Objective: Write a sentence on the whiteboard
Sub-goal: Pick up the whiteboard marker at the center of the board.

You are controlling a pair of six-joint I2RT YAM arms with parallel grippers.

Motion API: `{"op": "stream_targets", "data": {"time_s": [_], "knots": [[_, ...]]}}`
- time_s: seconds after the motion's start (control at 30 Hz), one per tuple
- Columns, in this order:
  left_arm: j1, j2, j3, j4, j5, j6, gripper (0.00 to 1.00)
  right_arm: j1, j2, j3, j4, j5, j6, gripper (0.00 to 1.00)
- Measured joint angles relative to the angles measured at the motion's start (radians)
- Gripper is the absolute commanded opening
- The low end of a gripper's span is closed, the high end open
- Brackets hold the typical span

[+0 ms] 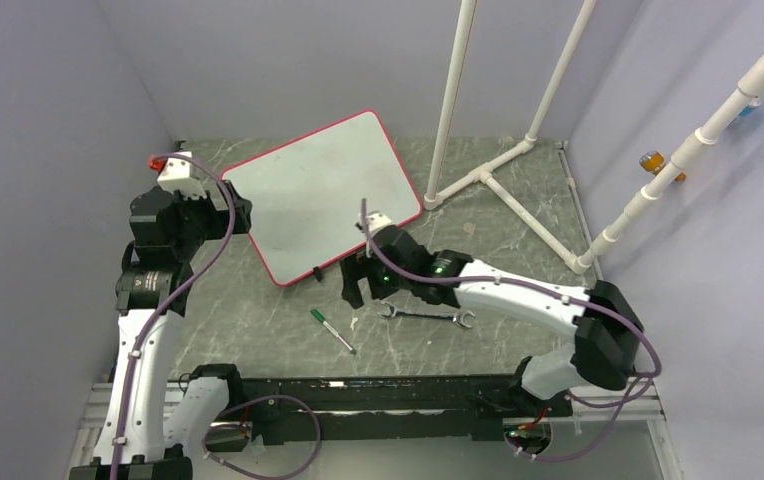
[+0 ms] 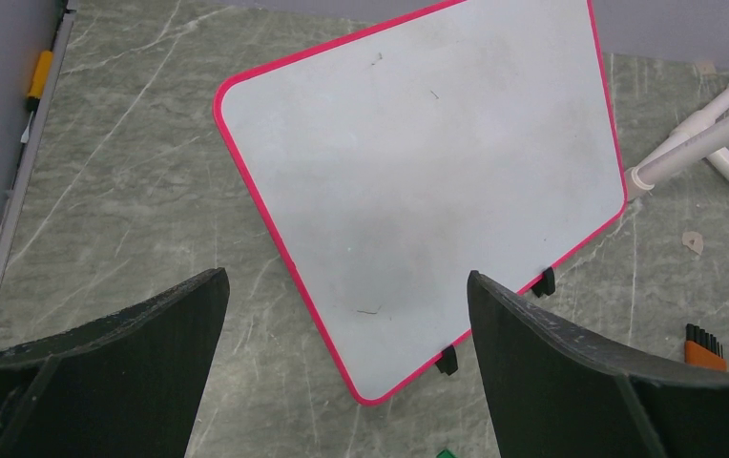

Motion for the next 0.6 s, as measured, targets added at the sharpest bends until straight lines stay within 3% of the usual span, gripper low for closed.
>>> {"op": "stream_targets", "data": {"time_s": [0.33, 0.6], "knots": [[0.0, -0.013, 0.0, 0.0, -0.011, 0.0, 0.99, 0.152, 0.224, 0.122, 0.002, 0.039, 0.016, 0.91], [0.0, -0.028, 0.0, 0.0, -0.03, 0.0, 0.99, 0.2, 0.355, 0.188, 0.0, 0.044, 0.022, 0.74]]}}
